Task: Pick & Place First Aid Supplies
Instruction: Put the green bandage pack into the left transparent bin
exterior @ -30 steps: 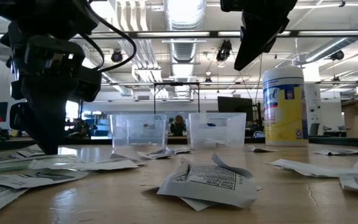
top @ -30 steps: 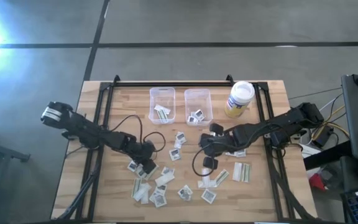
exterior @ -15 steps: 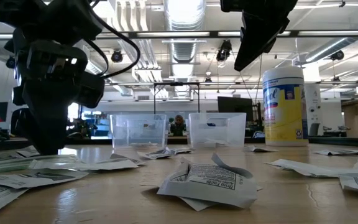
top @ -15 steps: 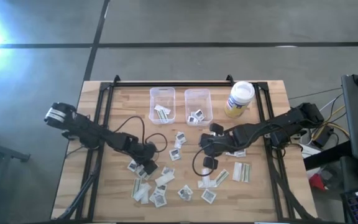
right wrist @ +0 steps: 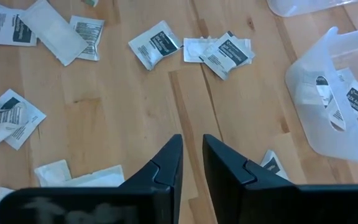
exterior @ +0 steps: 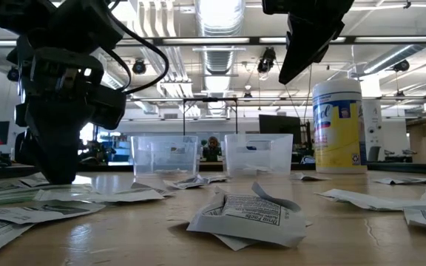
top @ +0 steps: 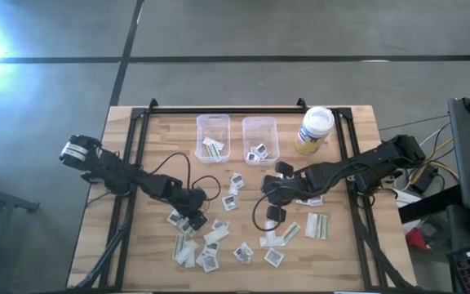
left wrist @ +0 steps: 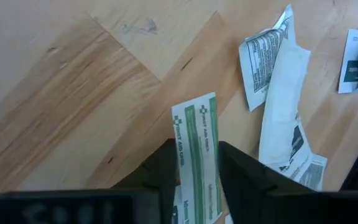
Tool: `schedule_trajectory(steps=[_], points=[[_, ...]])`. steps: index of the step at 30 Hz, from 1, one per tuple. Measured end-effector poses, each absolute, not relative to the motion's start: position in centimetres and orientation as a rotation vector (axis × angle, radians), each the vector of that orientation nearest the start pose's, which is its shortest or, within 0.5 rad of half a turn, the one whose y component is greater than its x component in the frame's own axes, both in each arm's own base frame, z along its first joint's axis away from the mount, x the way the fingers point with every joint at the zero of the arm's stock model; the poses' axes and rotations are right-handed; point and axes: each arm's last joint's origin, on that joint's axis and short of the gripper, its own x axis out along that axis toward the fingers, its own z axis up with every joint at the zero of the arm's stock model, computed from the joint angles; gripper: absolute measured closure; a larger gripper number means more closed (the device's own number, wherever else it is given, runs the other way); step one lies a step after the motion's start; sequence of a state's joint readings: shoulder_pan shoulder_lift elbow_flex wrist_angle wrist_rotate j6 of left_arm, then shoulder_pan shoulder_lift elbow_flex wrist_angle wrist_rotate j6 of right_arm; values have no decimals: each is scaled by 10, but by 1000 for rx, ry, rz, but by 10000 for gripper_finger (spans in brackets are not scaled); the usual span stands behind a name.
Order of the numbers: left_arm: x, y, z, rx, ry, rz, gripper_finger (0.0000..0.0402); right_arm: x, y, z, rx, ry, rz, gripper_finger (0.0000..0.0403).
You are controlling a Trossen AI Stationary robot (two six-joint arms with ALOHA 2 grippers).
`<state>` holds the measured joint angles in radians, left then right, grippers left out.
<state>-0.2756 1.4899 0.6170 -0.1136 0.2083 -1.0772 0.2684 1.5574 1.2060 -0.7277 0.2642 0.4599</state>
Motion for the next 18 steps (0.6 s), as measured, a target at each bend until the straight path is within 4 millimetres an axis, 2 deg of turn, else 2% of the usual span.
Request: schedule_trajectory(steps=[7,18], points=[[244,-76,137,-895,1120,112,391,303,76,255,134,1011,-233,337],[244,-75,138,-874,1119,101,401,303,76,255,134,1012,-232,329]])
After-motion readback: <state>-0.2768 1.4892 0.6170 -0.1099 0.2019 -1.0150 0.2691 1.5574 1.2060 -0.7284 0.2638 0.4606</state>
